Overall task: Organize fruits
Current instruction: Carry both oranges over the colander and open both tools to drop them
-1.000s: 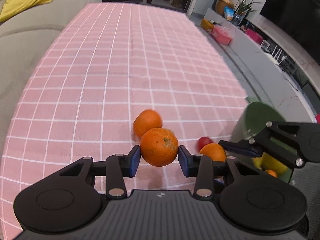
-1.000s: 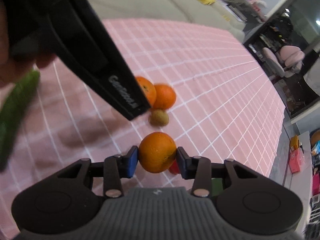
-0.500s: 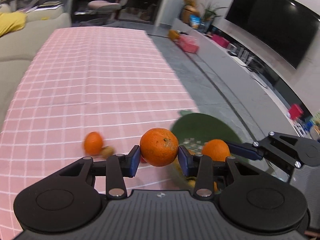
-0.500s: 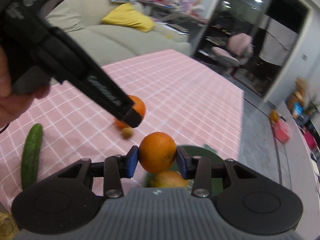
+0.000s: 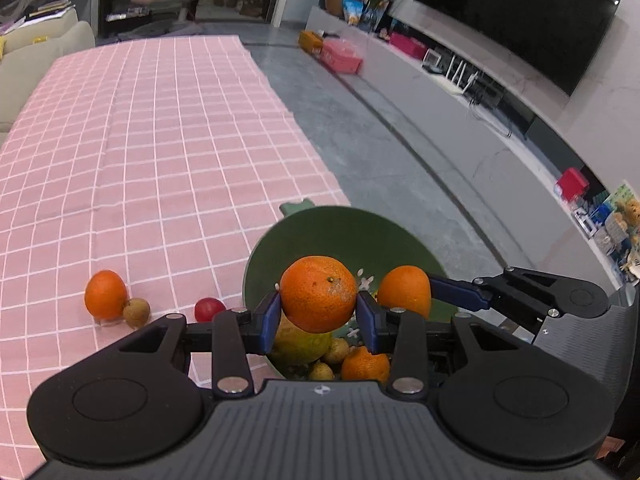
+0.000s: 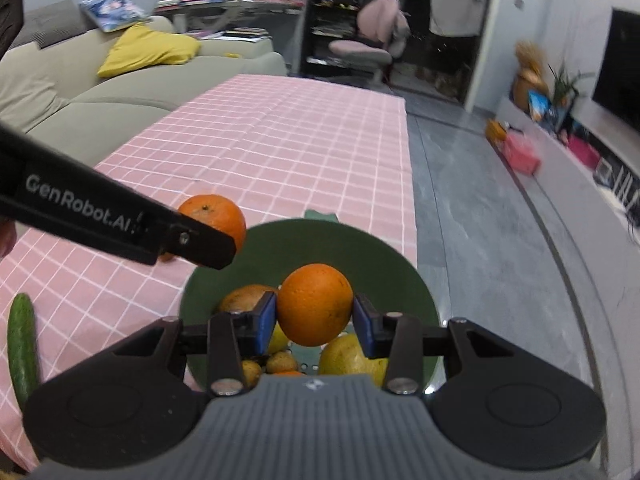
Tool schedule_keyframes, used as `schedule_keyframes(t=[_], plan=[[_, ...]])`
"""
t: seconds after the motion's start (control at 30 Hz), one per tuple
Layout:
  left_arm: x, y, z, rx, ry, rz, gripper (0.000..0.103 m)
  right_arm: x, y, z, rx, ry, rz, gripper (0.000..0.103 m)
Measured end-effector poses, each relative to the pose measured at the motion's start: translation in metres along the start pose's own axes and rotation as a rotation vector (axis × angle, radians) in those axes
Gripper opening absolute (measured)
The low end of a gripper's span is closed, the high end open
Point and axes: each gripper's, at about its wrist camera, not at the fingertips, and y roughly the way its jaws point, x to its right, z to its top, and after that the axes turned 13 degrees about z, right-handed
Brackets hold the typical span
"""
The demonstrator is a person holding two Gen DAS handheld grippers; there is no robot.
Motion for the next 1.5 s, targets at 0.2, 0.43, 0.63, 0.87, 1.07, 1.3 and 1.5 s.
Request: schedule_keyframes(t=[0.2, 0.43, 0.63, 0.87, 1.07, 1.3, 1.5], plan=[[0.004, 0.017, 0.004, -0.014, 0.012, 0.011, 0.046, 0.010, 0.021, -0.002, -0.008, 0.012, -0.006, 0.038], [0.003, 0.039, 0.012, -0.038, -0.002, 0.002, 0.046, 0.019, 0.045, 0.001, -0.018, 0.010, -0.005, 0.038], [0.003, 0.054, 0.014, -0.051, -0.015, 0.001, 0.046, 0.027, 0.064, 0.000, -0.042, 0.018, -0.008, 0.038], [0.006, 0.073, 0.014, -0.096, -0.016, 0.012, 0.046, 0.034, 0.080, -0.002, -0.073, 0.028, -0.001, 0.038], [0.009, 0.078, 0.014, -0.099, -0.018, 0.021, 0.046, 0.040, 0.086, -0.004, -0.088, 0.048, 0.001, 0.038], [0.009, 0.078, 0.013, -0.109, -0.014, 0.022, 0.046, 0.035, 0.088, -0.005, -0.094, 0.017, 0.000, 0.039], [0.012, 0.060, 0.013, -0.066, 0.009, 0.023, 0.050, 0.027, 0.082, -0.006, -0.082, -0.010, -0.014, 0.046]])
